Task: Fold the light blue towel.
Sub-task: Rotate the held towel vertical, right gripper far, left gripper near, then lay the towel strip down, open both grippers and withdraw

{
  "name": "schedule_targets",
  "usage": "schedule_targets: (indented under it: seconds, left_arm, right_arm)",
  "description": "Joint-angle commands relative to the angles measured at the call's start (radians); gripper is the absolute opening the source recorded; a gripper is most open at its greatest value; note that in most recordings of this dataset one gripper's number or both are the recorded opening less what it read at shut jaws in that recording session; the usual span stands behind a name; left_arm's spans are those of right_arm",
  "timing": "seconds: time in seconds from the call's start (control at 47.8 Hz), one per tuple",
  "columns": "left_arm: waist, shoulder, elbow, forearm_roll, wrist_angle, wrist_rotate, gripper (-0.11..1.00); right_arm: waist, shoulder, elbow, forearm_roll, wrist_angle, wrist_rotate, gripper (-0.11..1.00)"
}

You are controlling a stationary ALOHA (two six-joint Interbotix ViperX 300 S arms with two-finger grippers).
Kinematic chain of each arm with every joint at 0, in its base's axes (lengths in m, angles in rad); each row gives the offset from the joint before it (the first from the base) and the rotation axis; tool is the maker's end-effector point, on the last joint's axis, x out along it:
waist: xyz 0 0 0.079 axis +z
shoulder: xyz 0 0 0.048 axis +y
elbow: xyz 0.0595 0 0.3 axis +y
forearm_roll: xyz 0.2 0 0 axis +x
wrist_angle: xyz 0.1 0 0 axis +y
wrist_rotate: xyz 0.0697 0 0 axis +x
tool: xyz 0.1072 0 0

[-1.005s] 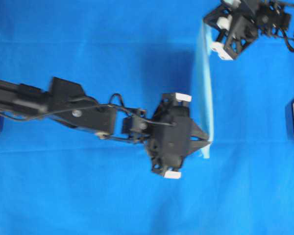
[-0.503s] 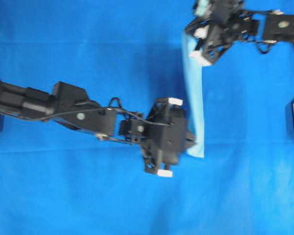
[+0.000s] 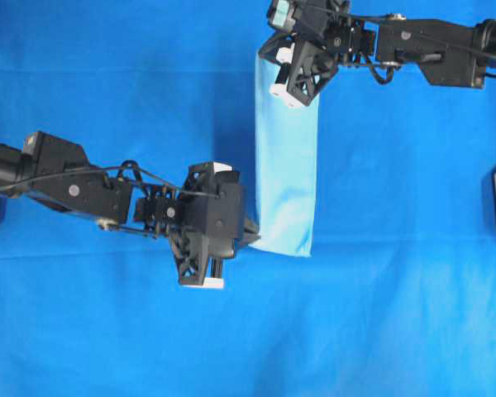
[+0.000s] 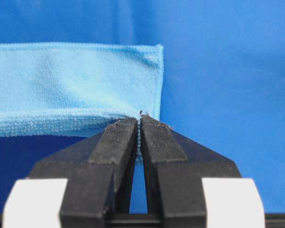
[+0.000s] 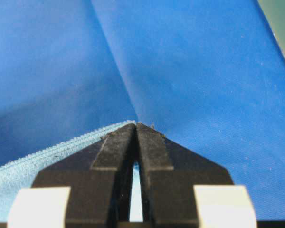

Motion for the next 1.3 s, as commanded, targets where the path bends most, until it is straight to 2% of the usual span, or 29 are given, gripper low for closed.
schedule_targets:
  seconds: [0.0, 0.314, 0.356, 0.398, 0.523, 0.586, 0.628, 0.733, 0.858, 0.984, 1.11, 1.277]
  left_arm:
    - [-0.021, -0.025, -0.009, -0.002, -0.017, 0.002, 0.02]
    - [-0.003, -0.021, -0.017, 0.0, -0.054, 0.008, 0.05]
    - [-0.003, -0.023, -0.015, 0.0, -0.054, 0.009, 0.14]
    - [-0.002, -0.025, -0.015, 0.0, -0.054, 0.009, 0.25]
    - [0.003, -0.04, -0.012, -0.002, -0.037, 0.015, 0.63]
    - [0.006, -0.055, -0.011, 0.0, -0.02, 0.023, 0.79]
    - [0.008, -0.071, -0.011, 0.0, -0.002, 0.028, 0.84]
    - [0.009, -0.121, -0.006, 0.0, 0.055, 0.032, 0.81]
    - [0.015, -0.206, 0.018, 0.0, 0.121, 0.035, 0.79]
    - [0.032, -0.298, 0.067, 0.0, 0.127, 0.035, 0.79]
    - [0.081, -0.419, 0.141, 0.0, 0.098, 0.035, 0.79]
    - [0.164, -0.577, 0.282, 0.0, -0.037, 0.037, 0.78]
  right_arm:
    - [-0.015, -0.017, -0.023, -0.005, -0.009, -0.003, 0.01]
    - [0.0, -0.02, -0.017, -0.008, -0.018, -0.026, 0.04]
    - [-0.002, -0.023, -0.015, -0.008, -0.018, -0.028, 0.12]
    - [0.0, -0.023, -0.014, -0.009, -0.018, -0.031, 0.25]
    - [0.003, -0.023, -0.014, -0.023, -0.018, -0.037, 0.61]
    - [0.005, -0.026, -0.014, -0.025, -0.018, -0.038, 0.63]
    - [0.005, -0.029, -0.014, -0.025, -0.018, -0.038, 0.6]
    - [0.011, -0.052, -0.012, -0.026, -0.012, -0.038, 0.55]
    - [0.025, -0.104, 0.003, -0.025, 0.003, -0.037, 0.56]
    - [0.049, -0.193, 0.052, -0.025, 0.014, -0.029, 0.56]
    - [0.072, -0.291, 0.123, -0.015, 0.003, -0.017, 0.56]
    - [0.107, -0.436, 0.253, 0.011, -0.066, 0.008, 0.55]
